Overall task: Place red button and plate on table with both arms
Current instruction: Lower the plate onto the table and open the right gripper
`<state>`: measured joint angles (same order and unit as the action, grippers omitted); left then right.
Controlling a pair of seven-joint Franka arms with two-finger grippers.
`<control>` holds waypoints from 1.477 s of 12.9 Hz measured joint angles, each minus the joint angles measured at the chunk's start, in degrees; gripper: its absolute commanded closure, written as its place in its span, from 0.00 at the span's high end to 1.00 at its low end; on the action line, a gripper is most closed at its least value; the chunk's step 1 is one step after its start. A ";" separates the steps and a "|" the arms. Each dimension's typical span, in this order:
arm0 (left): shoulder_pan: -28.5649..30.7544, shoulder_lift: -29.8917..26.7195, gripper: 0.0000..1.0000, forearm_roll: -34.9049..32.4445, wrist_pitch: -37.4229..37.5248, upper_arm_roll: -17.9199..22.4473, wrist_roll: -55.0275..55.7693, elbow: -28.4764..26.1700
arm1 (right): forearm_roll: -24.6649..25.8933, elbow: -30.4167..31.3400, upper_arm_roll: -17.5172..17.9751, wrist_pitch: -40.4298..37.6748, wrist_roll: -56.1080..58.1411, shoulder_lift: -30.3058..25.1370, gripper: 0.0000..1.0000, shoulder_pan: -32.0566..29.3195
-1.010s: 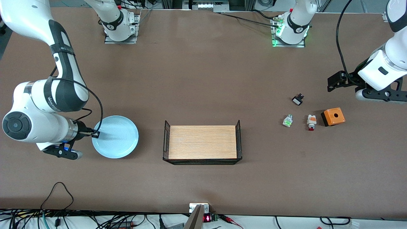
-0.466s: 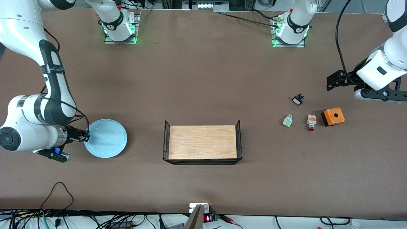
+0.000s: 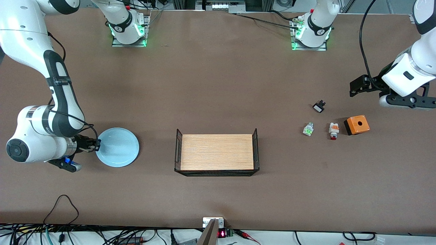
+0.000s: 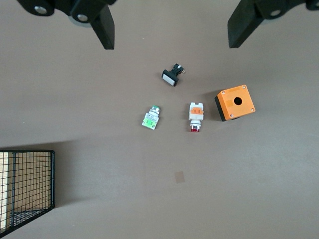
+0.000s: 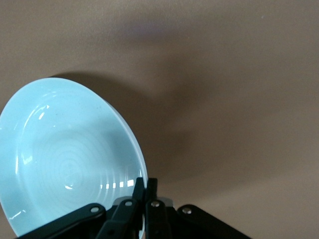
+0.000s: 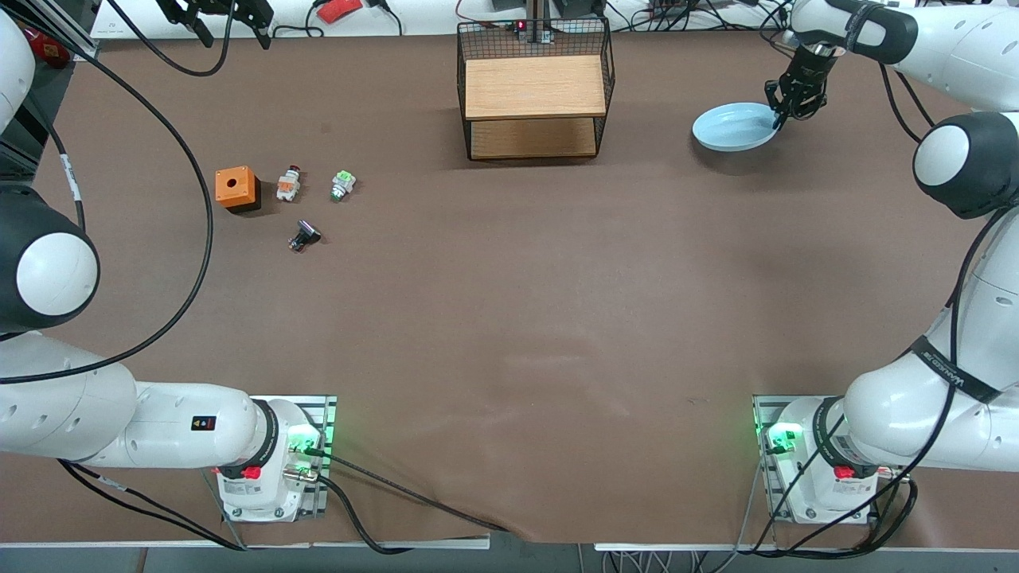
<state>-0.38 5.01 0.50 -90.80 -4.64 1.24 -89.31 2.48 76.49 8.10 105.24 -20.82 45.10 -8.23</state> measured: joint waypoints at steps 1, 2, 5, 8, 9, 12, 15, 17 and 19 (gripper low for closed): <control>0.00 0.00 1.00 0.00 0.01 0.00 0.00 0.00 | 0.00 0.13 0.00 1.19 0.00 0.29 0.00 -0.02; 0.00 0.00 1.00 0.00 0.01 0.00 0.00 0.00 | -0.01 0.35 0.01 2.45 0.00 0.49 0.00 -0.02; 0.00 0.00 1.00 0.16 0.02 0.00 0.00 0.00 | -0.07 1.78 0.02 5.70 0.00 0.73 0.01 -0.03; 0.36 0.00 1.00 2.03 0.02 0.22 0.09 0.00 | -0.08 3.65 0.02 8.93 0.01 0.99 0.02 -0.16; 0.64 0.00 1.00 2.23 0.02 0.30 0.09 0.00 | -0.11 4.12 0.03 9.79 0.11 1.25 0.02 -0.34; 0.88 0.00 1.00 2.32 0.02 0.32 0.09 0.00 | -0.40 4.51 0.11 12.21 0.65 2.58 0.11 -0.78; 0.88 0.00 1.00 2.32 0.02 0.29 0.09 0.00 | -0.40 4.52 0.11 12.87 0.64 3.30 0.34 -0.88; 0.88 0.00 1.00 2.32 0.02 0.15 0.09 0.01 | -0.40 4.52 0.11 12.95 0.63 3.52 0.80 -0.89; 0.88 0.00 1.00 2.32 0.03 0.12 0.09 0.01 | -0.40 4.50 0.19 13.00 0.58 3.52 1.00 -0.88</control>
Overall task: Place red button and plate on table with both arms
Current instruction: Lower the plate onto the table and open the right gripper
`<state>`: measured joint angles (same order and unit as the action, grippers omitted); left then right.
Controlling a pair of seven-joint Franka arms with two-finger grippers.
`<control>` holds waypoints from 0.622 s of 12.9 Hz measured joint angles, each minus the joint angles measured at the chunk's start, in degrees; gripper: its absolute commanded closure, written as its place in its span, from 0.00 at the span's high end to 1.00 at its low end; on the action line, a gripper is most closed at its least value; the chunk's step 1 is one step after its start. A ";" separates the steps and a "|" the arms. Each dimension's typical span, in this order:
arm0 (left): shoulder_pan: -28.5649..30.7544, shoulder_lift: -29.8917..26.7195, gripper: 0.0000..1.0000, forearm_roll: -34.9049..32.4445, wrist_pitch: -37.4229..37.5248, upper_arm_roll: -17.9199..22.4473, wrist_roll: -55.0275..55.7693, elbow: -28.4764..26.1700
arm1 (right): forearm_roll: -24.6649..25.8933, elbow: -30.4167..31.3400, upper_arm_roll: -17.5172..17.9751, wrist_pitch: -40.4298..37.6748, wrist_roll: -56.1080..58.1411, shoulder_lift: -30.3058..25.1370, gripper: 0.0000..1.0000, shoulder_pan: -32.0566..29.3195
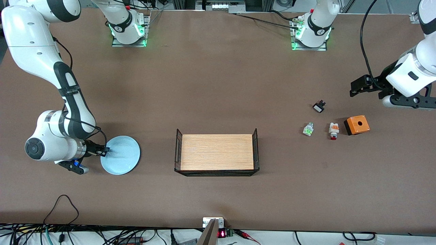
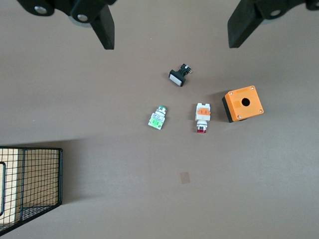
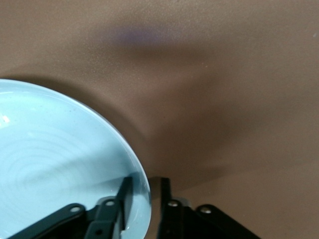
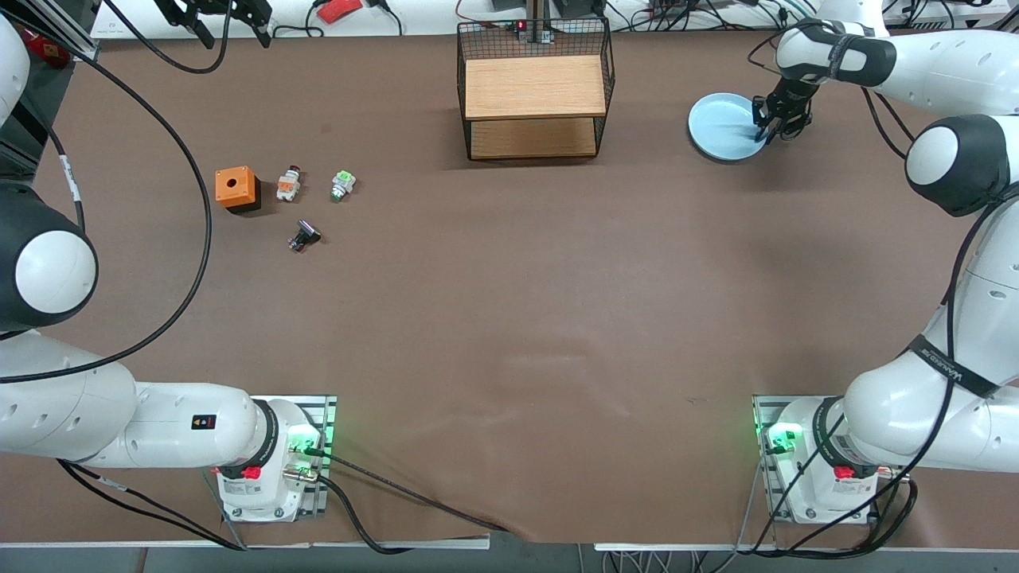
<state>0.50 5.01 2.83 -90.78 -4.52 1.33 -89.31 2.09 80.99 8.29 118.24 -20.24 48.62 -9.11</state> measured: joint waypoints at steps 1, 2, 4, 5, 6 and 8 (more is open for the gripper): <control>0.00 0.00 1.00 0.00 0.00 0.00 0.00 0.00 | 0.00 -0.04 0.17 -0.02 0.13 -0.03 1.00 0.03; 0.00 0.00 1.00 0.00 0.02 0.00 0.00 0.00 | 0.00 -0.16 0.52 -0.40 0.24 -0.14 1.00 0.05; 0.00 0.00 1.00 0.00 0.04 -0.01 0.00 0.00 | 0.03 -1.14 1.80 -2.35 0.41 -0.71 1.00 0.18; 0.00 0.00 1.00 0.00 0.04 -0.03 0.00 0.01 | 0.03 -2.02 2.40 -4.15 0.54 -1.86 1.00 0.43; 0.00 0.00 1.00 0.00 0.04 -0.04 0.00 0.02 | 0.03 -2.88 2.71 -6.43 0.75 -3.44 1.00 0.60; 0.00 0.00 1.00 0.00 0.05 -0.08 -0.01 0.02 | 0.62 -4.86 3.40 -11.95 1.61 -6.98 1.00 0.75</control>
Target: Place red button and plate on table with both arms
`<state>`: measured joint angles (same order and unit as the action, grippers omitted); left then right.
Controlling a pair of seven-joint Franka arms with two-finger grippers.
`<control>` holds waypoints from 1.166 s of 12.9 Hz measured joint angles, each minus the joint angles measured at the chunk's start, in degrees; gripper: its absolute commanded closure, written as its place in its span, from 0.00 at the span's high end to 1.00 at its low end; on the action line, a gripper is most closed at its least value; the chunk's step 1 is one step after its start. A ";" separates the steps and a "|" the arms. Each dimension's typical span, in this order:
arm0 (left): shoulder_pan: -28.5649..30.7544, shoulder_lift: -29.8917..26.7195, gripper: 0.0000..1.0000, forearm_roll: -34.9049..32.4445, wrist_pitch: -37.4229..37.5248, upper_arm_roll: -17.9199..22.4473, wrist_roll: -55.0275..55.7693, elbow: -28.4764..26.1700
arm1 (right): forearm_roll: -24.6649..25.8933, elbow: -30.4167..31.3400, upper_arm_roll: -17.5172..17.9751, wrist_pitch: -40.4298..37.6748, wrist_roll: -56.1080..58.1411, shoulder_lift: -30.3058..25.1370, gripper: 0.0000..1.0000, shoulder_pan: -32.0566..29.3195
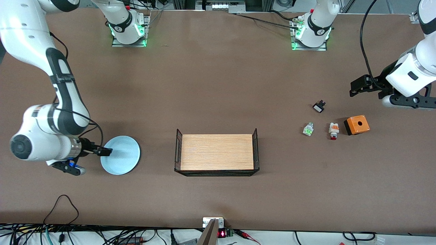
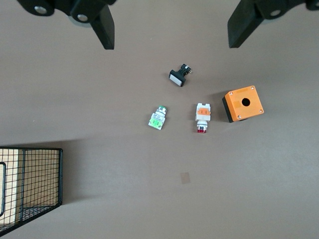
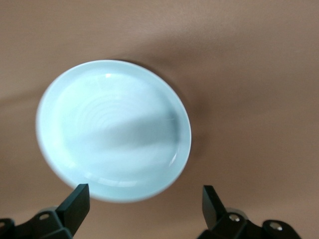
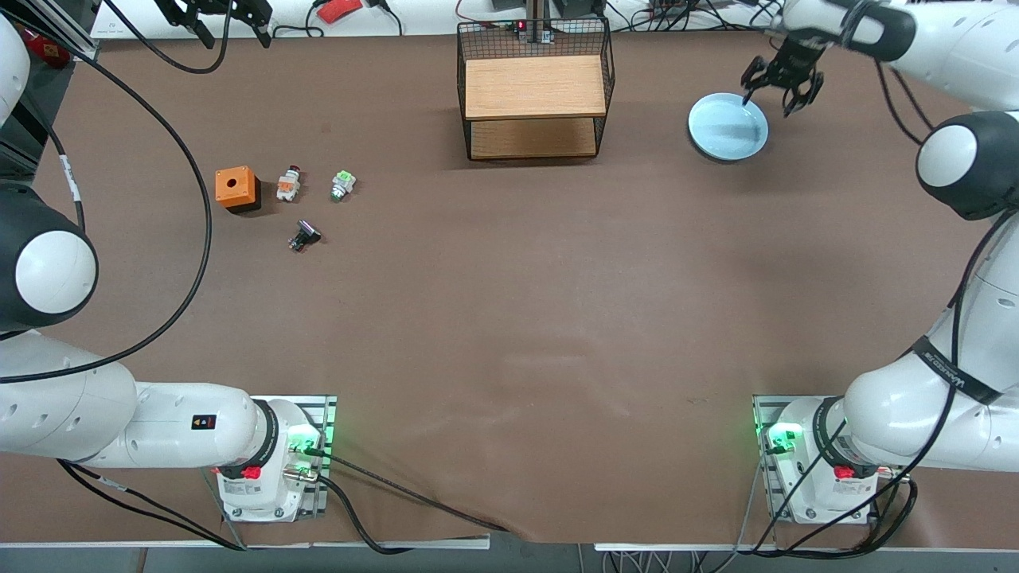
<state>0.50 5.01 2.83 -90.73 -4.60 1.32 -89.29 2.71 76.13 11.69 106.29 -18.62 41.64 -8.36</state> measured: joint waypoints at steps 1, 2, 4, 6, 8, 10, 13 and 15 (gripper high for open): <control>0.00 0.00 1.00 0.00 0.00 -0.02 0.00 0.00 | 1.75 -0.77 0.41 -2.62 0.97 -1.67 1.00 0.44; 0.00 0.00 1.00 0.00 0.01 -0.03 0.00 0.00 | 4.36 -1.53 0.67 -4.60 2.38 -3.36 1.00 1.29; 0.00 0.00 1.00 0.00 0.01 -0.04 0.00 0.01 | 8.27 -2.53 0.85 -8.41 6.65 -6.80 1.00 3.31; 0.00 0.00 1.00 0.00 0.02 -0.07 0.00 0.02 | 9.20 -3.70 0.86 -12.78 8.53 -9.65 1.00 4.44; 0.00 -0.03 1.00 0.00 0.42 -0.11 0.01 0.77 | 9.31 -6.79 0.84 -17.39 9.15 -10.75 1.00 4.53; 0.00 -0.15 1.00 0.00 3.25 -0.08 0.01 3.38 | 9.33 -10.98 0.84 -21.00 9.45 -11.08 1.00 4.76; 0.00 -0.27 1.00 0.00 4.36 0.09 0.01 4.81 | 9.85 -12.13 0.86 -24.35 9.48 -16.36 1.00 6.36; 0.06 -0.20 1.00 0.00 4.36 0.25 0.00 4.81 | 9.84 -8.69 0.82 -25.04 9.45 -21.28 1.00 6.81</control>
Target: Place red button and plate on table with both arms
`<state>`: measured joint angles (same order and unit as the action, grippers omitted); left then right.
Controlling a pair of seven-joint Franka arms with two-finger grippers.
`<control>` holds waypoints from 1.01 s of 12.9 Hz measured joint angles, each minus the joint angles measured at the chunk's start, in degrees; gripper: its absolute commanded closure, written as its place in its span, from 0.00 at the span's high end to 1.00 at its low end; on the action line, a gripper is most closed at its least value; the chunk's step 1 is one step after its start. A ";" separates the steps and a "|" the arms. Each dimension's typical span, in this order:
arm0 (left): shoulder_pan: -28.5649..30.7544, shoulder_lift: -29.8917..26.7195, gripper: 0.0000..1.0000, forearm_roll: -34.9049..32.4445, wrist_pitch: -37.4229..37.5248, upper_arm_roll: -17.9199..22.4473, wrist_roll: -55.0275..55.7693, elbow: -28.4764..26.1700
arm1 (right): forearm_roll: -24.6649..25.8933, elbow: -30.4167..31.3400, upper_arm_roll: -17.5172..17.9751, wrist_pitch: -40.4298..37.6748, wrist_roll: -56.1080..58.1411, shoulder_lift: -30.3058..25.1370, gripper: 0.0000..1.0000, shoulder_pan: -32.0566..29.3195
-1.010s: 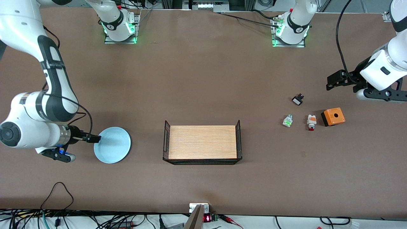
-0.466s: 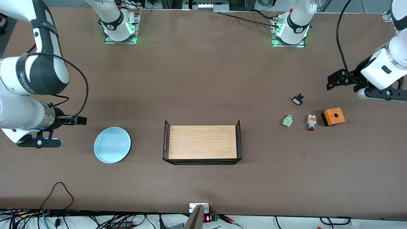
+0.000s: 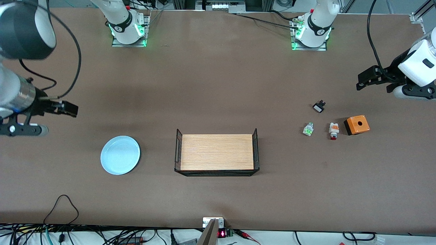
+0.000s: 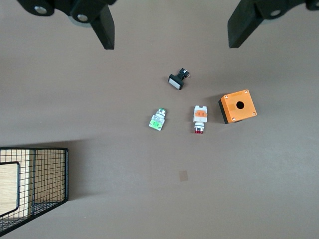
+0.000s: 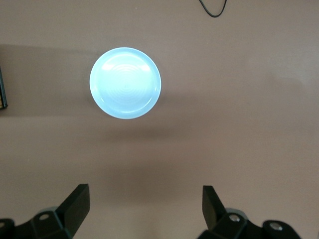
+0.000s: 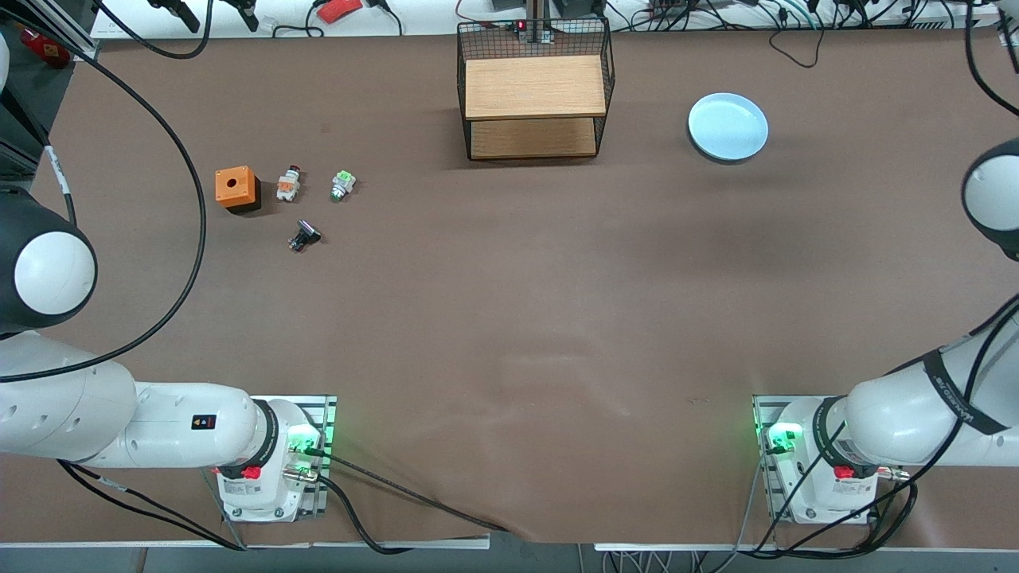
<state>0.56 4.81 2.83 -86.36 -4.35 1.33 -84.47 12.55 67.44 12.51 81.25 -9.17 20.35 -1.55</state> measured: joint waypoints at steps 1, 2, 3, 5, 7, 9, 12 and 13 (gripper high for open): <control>0.07 0.04 1.00 0.00 0.00 0.01 0.00 0.00 | -0.03 2.07 -0.14 0.01 0.00 -2.09 1.00 -0.14; 0.18 0.08 1.00 0.00 -0.16 0.02 0.00 -0.03 | -0.37 3.72 -0.31 0.08 0.00 -3.76 1.00 -0.36; 0.38 0.11 1.00 0.00 -0.65 0.02 0.00 -0.17 | -1.36 4.73 -0.48 0.13 0.00 -5.08 1.00 -0.57; 0.62 0.02 1.00 0.00 -2.40 0.02 0.00 -1.19 | -7.09 6.24 -1.15 0.93 0.00 -7.15 1.00 -1.86; 0.70 -0.04 1.00 0.00 -3.00 0.01 0.00 -1.68 | -12.52 8.66 -1.61 2.44 0.22 -9.02 1.00 -5.97; 0.70 -0.30 1.00 0.00 -3.58 -0.06 0.00 -1.97 | -13.59 10.75 -1.70 2.18 0.71 -11.27 1.00 -8.40; 0.70 -0.81 1.00 0.00 -3.67 -0.14 0.02 -2.23 | -13.54 11.01 -1.30 -0.16 0.68 -13.16 1.00 -8.24; 0.70 -0.83 1.00 0.00 -3.63 -0.18 0.04 -2.25 | -13.54 11.00 -1.30 -0.32 0.68 -13.24 1.00 -8.24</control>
<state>1.26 3.97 2.83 -89.99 -4.53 1.37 -86.73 -1.00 78.44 11.21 80.93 -8.49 7.11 -9.79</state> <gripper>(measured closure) 0.000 0.000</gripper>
